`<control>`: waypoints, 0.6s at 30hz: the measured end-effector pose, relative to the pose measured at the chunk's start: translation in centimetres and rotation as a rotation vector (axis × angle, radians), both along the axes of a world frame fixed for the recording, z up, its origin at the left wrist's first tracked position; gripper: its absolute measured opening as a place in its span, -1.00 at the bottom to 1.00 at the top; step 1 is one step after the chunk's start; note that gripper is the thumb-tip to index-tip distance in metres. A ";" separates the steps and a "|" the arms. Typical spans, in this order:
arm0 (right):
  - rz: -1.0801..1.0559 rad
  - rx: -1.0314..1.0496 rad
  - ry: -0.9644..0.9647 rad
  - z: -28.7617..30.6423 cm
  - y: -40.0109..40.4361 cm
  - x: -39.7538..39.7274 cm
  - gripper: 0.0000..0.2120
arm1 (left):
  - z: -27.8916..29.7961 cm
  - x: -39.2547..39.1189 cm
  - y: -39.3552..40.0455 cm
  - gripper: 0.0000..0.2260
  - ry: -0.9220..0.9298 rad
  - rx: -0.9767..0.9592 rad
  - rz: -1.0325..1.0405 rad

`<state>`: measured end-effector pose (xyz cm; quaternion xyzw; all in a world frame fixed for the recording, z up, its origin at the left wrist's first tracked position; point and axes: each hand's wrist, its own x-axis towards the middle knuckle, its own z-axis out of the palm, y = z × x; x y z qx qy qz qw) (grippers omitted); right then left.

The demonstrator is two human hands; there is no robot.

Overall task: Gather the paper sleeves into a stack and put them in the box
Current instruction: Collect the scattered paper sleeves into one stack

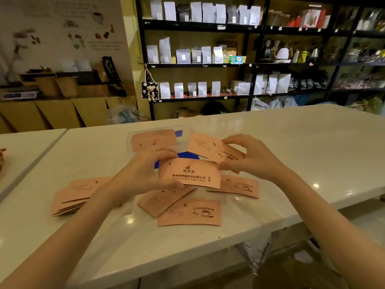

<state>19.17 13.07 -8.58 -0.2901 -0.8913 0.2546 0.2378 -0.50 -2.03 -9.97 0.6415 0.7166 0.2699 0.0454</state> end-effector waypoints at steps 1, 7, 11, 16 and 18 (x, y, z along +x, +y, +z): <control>0.017 0.009 0.018 0.3 -0.4 -0.8 -0.38 | 0.3 -0.6 -0.6 -0.36 -0.001 0.025 0.014; 0.219 0.011 0.090 1.7 -3.3 -6.4 -0.40 | 0.9 -4.8 -4.8 -0.37 0.019 0.126 0.175; 0.382 0.053 0.120 2.0 -5.2 -9.9 -0.42 | 0.6 -7.0 -7.4 -0.29 0.006 0.121 0.319; 0.482 0.092 0.024 0.3 -6.1 -14.4 -0.35 | -0.4 -9.0 -9.9 -0.13 -0.055 0.035 0.434; 0.502 0.088 -0.041 -0.2 -7.1 -16.1 -0.34 | -1.1 -9.9 -11.0 -0.24 -0.108 0.003 0.504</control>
